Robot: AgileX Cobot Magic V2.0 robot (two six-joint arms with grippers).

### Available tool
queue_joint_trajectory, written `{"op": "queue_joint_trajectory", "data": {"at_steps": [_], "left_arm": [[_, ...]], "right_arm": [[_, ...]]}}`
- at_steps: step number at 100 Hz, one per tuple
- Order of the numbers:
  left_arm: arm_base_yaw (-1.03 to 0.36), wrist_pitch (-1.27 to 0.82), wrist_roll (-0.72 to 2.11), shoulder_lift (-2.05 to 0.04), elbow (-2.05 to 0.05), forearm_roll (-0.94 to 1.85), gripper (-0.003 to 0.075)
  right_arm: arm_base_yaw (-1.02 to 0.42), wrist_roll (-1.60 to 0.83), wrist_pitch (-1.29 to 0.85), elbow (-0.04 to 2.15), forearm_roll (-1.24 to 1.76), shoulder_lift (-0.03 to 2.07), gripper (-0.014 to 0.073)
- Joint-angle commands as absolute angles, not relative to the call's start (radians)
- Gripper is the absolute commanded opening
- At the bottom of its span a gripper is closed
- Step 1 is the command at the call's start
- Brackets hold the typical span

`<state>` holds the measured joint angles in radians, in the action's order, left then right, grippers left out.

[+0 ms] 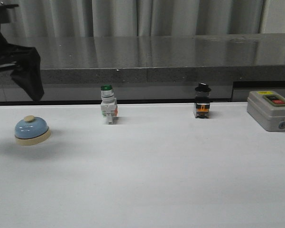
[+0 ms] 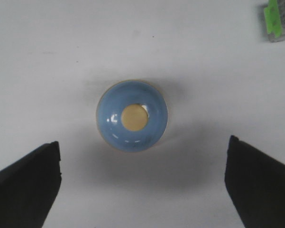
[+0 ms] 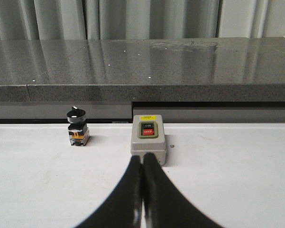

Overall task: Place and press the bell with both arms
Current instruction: 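Lower the left gripper over the blue bell and close on it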

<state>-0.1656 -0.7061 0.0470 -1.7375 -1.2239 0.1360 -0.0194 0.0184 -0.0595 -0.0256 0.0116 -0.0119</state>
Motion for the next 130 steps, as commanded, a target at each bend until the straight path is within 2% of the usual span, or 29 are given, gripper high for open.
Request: {"op": "queue_joint_trajectory", "data": {"at_steps": [1, 17, 52, 102, 116, 130], "left_arm": [[-0.175, -0.692, 0.045, -1.75, -1.288, 0.142, 0.0629], [-0.175, -0.692, 0.045, -1.831, -1.348, 0.142, 0.0562], [-0.175, -0.755, 0.042, -1.956, -1.436, 0.142, 0.0563], [-0.175, -0.771, 0.042, -1.976, -1.445, 0.111, 0.0561], [-0.175, -0.773, 0.042, -1.976, -1.445, 0.111, 0.0508], [-0.175, -0.773, 0.042, -1.976, -1.445, 0.109, 0.0421]], "right_arm": [[-0.015, 0.015, 0.017, -0.012, 0.0, -0.023, -0.0069], [-0.015, 0.015, 0.017, -0.012, 0.0, -0.023, -0.0069], [-0.015, 0.015, 0.017, -0.012, 0.0, -0.023, -0.0069], [-0.015, 0.015, 0.017, -0.012, 0.0, -0.023, -0.0069], [-0.015, 0.015, 0.017, -0.012, 0.0, -0.023, -0.0069], [-0.015, 0.015, 0.017, -0.012, 0.0, -0.023, -0.0069]]}}
